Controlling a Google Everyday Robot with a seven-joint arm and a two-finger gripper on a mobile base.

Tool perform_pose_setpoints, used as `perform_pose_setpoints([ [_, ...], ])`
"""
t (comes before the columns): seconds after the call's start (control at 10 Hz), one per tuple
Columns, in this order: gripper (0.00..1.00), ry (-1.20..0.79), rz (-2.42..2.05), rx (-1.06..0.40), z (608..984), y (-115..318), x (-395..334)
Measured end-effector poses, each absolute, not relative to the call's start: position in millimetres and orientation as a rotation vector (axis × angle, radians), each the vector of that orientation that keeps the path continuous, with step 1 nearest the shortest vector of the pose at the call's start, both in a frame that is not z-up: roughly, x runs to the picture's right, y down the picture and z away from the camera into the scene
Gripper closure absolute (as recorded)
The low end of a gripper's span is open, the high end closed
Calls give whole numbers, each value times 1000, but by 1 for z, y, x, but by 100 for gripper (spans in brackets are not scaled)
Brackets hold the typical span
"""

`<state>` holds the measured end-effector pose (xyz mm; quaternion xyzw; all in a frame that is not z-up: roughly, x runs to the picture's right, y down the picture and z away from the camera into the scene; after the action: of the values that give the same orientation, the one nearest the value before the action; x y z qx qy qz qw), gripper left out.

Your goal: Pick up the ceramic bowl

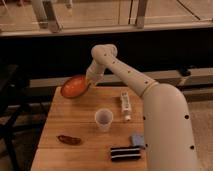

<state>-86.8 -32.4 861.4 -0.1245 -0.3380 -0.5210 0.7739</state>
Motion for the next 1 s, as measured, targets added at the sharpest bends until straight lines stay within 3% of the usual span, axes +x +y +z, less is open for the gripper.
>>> perform_pose_setpoints([
  [1.0,100,-739,-1147,-266,849,-44,-80],
])
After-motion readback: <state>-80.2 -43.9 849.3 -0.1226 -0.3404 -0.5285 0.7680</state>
